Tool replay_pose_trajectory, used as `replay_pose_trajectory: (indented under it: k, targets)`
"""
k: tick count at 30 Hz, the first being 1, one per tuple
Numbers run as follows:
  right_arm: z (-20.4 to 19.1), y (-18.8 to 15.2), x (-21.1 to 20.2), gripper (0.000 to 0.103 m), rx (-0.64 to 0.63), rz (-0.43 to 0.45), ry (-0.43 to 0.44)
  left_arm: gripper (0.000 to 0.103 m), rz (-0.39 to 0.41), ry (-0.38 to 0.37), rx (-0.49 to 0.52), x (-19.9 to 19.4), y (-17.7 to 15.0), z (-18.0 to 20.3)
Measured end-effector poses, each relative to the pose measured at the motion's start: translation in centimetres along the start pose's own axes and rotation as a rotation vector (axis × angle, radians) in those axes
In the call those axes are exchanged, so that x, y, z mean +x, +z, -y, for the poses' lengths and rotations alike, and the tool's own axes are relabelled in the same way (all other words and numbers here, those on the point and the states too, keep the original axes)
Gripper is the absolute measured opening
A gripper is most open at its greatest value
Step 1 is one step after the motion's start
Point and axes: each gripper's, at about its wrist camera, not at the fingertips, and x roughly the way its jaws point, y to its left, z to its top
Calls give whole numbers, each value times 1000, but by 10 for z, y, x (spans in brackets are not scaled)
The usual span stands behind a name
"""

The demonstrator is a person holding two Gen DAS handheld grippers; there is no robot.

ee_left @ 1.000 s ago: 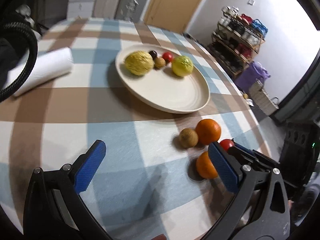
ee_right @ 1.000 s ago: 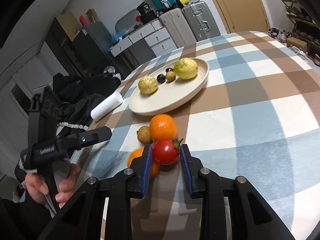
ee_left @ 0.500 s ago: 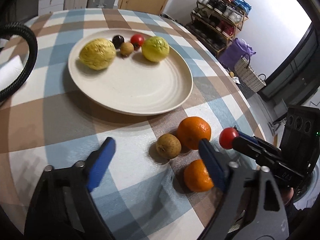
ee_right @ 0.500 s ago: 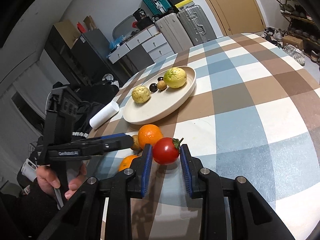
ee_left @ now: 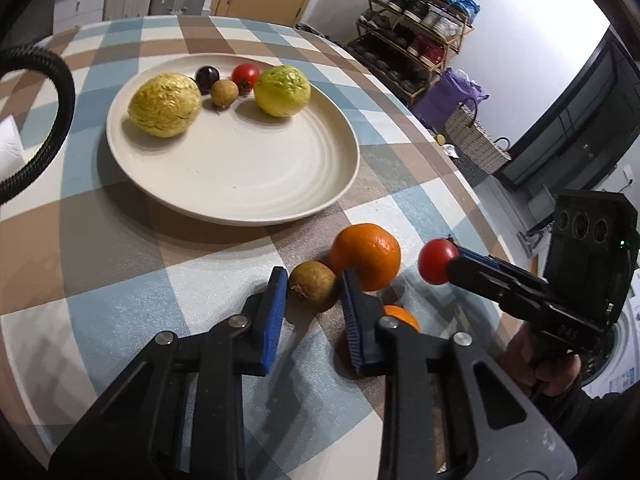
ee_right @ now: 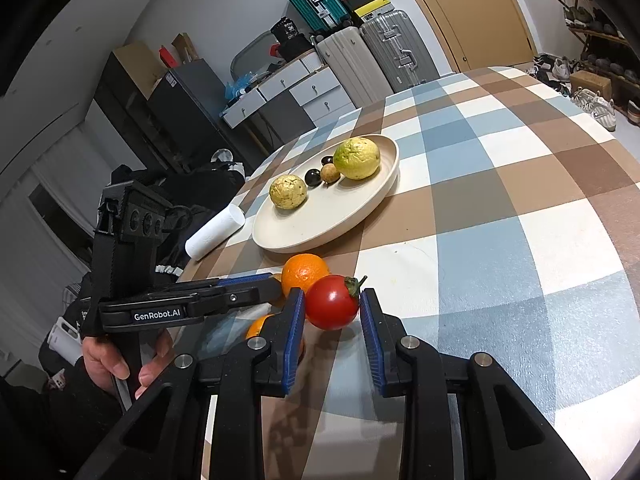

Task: Organize fruits
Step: 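Grasp the second brown kiwi with the left tool while the right tool holds the tomato, then carry the tomato and kiwi onto the plate and open both tools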

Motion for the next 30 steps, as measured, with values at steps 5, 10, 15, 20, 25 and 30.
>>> replay_pose_trajectory:
  k: [5, 10, 15, 20, 25, 30]
  targets:
    - [0, 1, 1, 29, 0, 2, 0, 24, 24, -15, 3, -11, 0, -2]
    - [-5, 4, 0, 29, -12, 12, 5, 24, 44, -16, 22, -23, -3, 0]
    - [-8, 12, -2, 29, -20, 26, 18, 24, 82, -20, 26, -38, 1, 2]
    - [-8, 26, -4, 29, -17, 42, 37, 24, 138, -36, 28, -55, 15, 3]
    - [-7, 47, -1, 29, -22, 56, 52, 24, 211, -8, 29, -62, 35, 3]
    - [-10, 80, 10, 29, -57, 63, 59, 24, 274, 50, 33, -58, 55, 2]
